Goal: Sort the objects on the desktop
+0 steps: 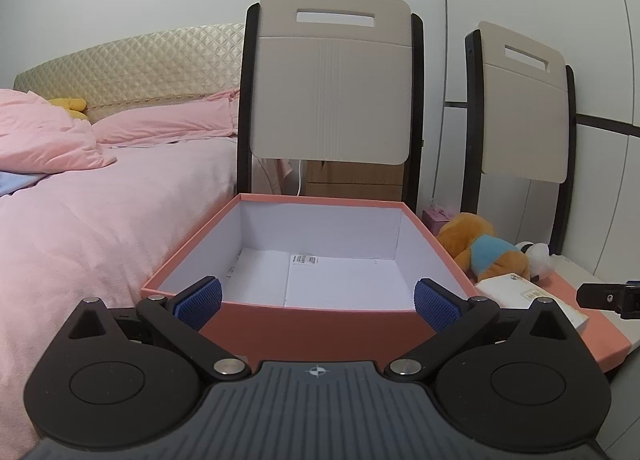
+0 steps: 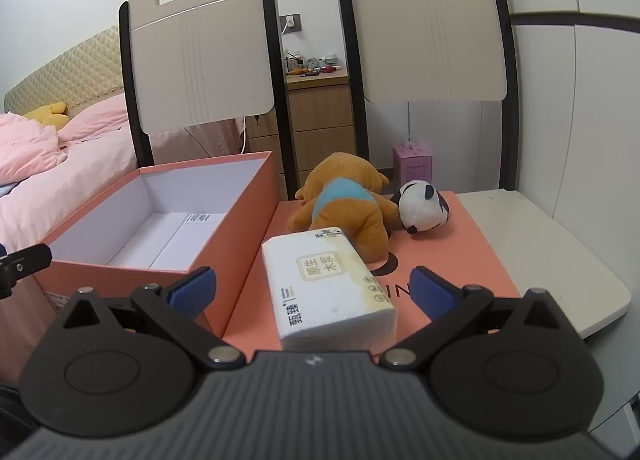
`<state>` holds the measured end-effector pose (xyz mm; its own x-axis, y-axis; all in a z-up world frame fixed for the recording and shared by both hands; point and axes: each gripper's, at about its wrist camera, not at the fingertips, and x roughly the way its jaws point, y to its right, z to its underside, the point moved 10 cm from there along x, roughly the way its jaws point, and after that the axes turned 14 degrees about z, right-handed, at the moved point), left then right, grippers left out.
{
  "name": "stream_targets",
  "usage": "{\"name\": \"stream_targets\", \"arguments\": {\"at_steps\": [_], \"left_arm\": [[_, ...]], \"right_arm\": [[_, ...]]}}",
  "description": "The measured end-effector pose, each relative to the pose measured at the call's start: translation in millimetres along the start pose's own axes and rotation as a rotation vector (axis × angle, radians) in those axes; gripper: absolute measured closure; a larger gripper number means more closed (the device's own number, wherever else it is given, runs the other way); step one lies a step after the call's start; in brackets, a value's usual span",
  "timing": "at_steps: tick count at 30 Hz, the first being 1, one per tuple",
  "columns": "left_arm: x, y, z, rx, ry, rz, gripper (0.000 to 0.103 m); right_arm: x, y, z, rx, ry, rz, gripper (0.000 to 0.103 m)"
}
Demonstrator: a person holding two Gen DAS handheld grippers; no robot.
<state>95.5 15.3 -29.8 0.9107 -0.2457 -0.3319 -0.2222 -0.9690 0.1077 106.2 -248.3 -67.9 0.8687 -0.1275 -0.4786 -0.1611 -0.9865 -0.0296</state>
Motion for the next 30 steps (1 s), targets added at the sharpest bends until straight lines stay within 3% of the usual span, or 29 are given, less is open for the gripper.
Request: {"name": "stream_targets", "arguments": {"at_steps": [20, 30], "left_arm": [[-1, 10, 0, 0.022, 0.017, 0.012, 0.000], [-5, 17, 0, 0.073, 0.082, -0.002, 0.000]], "right_arm": [[-2, -2, 2, -0.001, -0.016, -0.024, 0.000], [-2, -1, 4, 0.000, -0.022, -0.031, 0.000]]}}
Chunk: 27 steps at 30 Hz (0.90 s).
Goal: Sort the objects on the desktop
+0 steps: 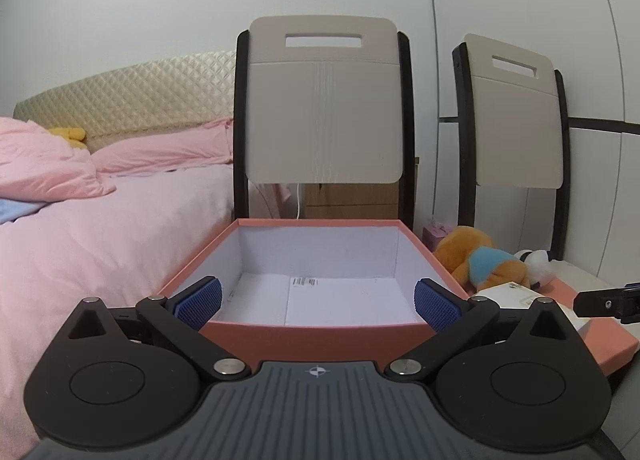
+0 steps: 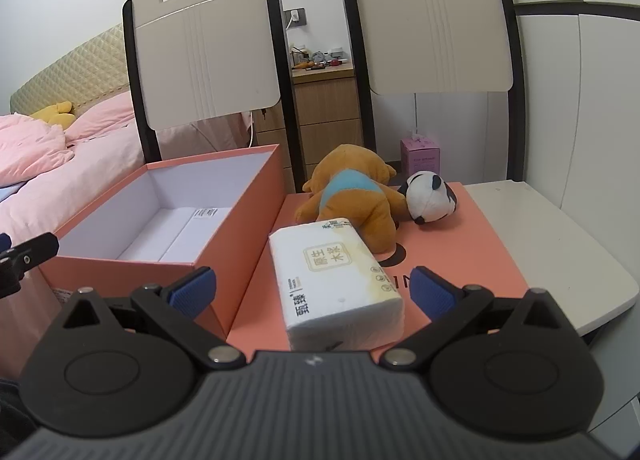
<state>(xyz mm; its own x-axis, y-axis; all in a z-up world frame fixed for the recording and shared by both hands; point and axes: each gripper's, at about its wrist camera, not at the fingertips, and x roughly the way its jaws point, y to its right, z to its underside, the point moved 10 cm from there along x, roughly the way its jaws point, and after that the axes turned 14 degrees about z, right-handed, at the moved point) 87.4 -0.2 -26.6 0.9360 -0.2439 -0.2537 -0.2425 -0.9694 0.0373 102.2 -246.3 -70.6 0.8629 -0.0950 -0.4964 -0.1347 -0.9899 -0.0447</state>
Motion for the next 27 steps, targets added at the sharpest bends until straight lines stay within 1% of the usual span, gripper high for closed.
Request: {"name": "stream_targets", "arguments": {"at_steps": [7, 10, 13, 16, 20, 23, 25, 27], "left_arm": [[-2, 6, -4, 0.022, 0.053, 0.005, 0.000], [-3, 11, -5, 0.010, 0.059, 0.027, 0.000], [-3, 16, -4, 0.041, 0.059, 0.032, 0.000], [-1, 18, -2, 0.048, 0.026, 0.040, 0.000], [2, 8, 2, 0.002, -0.010, 0.039, 0.000], [5, 7, 5, -0.007, -0.048, 0.057, 0.000], [7, 9, 7, 0.002, -0.066, 0.065, 0.000], [7, 10, 8, 0.021, -0.070, 0.055, 0.000]], "right_arm": [[1, -1, 1, -0.001, -0.008, -0.009, 0.000], [1, -2, 1, 0.001, -0.008, -0.010, 0.000], [1, -2, 1, 0.001, -0.010, -0.011, 0.000], [0, -1, 1, 0.000, -0.008, -0.009, 0.000], [-1, -1, 1, 0.002, -0.006, -0.009, 0.000], [-1, -1, 1, 0.000, -0.005, -0.012, 0.000], [-1, -1, 2, -0.002, -0.006, -0.012, 0.000], [-1, -1, 2, -0.002, -0.006, -0.012, 0.000]]}}
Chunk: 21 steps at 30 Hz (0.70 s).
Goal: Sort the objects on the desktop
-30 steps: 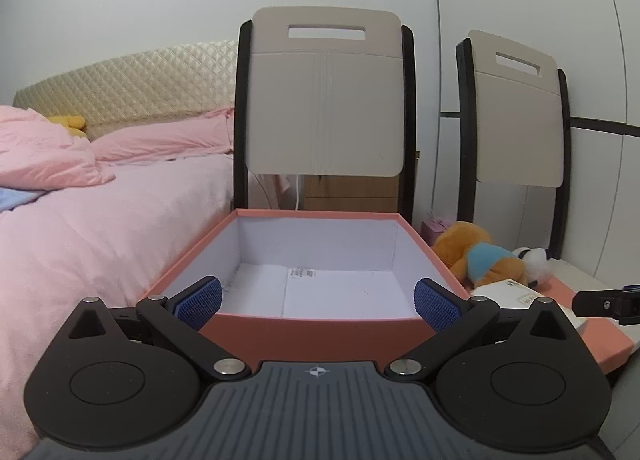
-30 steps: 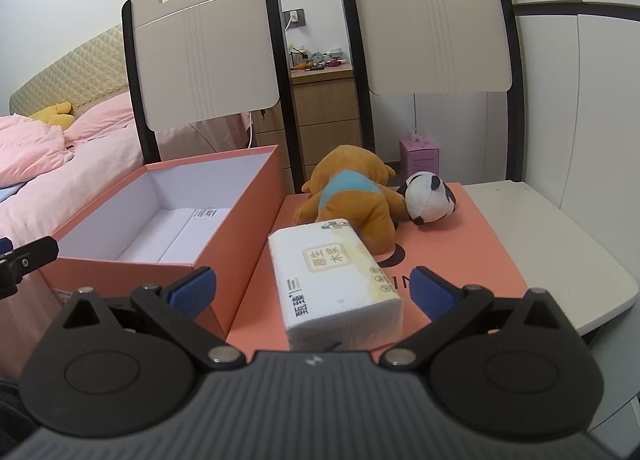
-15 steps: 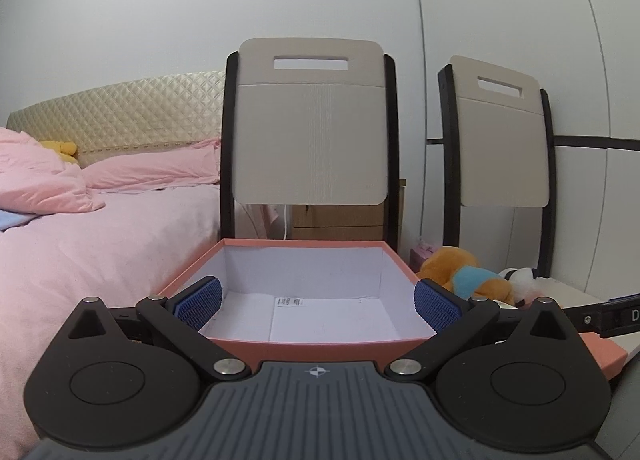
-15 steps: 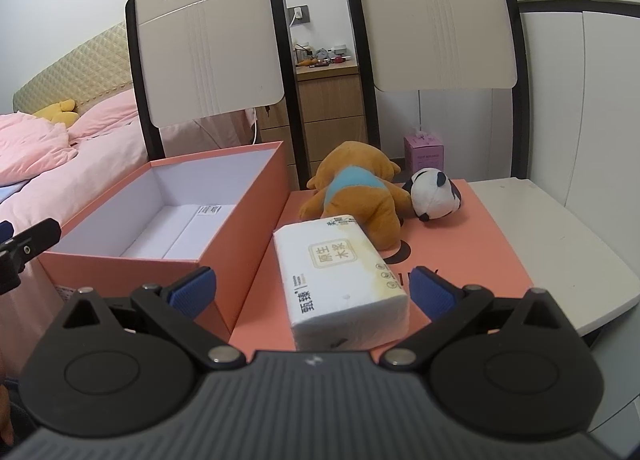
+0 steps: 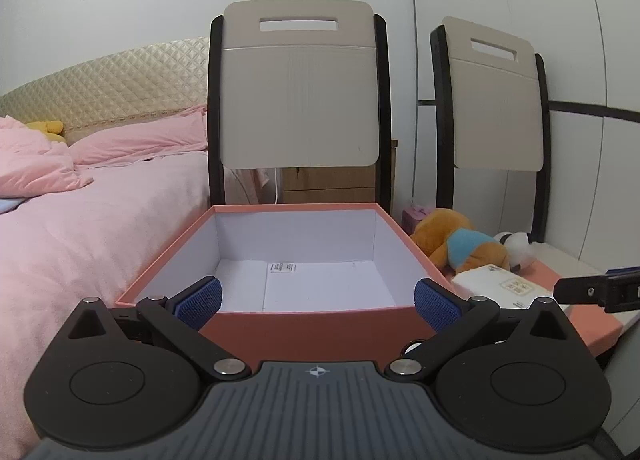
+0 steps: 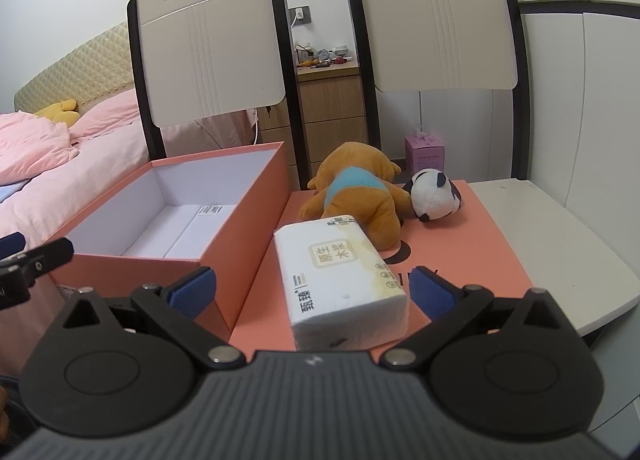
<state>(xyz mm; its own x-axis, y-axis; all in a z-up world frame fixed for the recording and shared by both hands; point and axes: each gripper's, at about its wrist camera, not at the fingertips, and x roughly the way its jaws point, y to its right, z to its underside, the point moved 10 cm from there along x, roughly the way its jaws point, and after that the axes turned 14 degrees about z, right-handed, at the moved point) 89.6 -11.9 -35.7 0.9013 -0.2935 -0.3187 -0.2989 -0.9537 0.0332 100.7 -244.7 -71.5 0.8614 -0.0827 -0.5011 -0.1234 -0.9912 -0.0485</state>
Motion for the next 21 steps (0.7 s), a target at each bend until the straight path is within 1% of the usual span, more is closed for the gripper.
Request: {"name": "stream_targets", "arguments": {"at_steps": [4, 7, 11, 14, 17, 21], "left_arm": [[1, -1, 0, 0.015, -0.012, -0.018, 0.000], [2, -2, 0, 0.005, -0.017, -0.008, 0.000], [0, 2, -1, 0.031, -0.006, -0.008, 0.000], [-1, 9, 0, 0.049, 0.007, 0.010, 0.000], [-5, 18, 2, 0.049, 0.043, 0.014, 0.000], [-5, 44, 12, 0.067, 0.066, 0.026, 0.000]], "right_arm": [[1, -1, 0, -0.005, 0.000, -0.003, 0.000], [0, -1, 0, -0.006, 0.002, -0.003, 0.000], [-1, 0, -1, -0.009, 0.010, -0.003, 0.000], [-1, 1, -2, -0.008, 0.015, 0.003, 0.000], [-3, 4, -5, 0.008, 0.025, 0.010, 0.000], [-10, 14, -7, 0.040, 0.041, 0.014, 0.000]]}}
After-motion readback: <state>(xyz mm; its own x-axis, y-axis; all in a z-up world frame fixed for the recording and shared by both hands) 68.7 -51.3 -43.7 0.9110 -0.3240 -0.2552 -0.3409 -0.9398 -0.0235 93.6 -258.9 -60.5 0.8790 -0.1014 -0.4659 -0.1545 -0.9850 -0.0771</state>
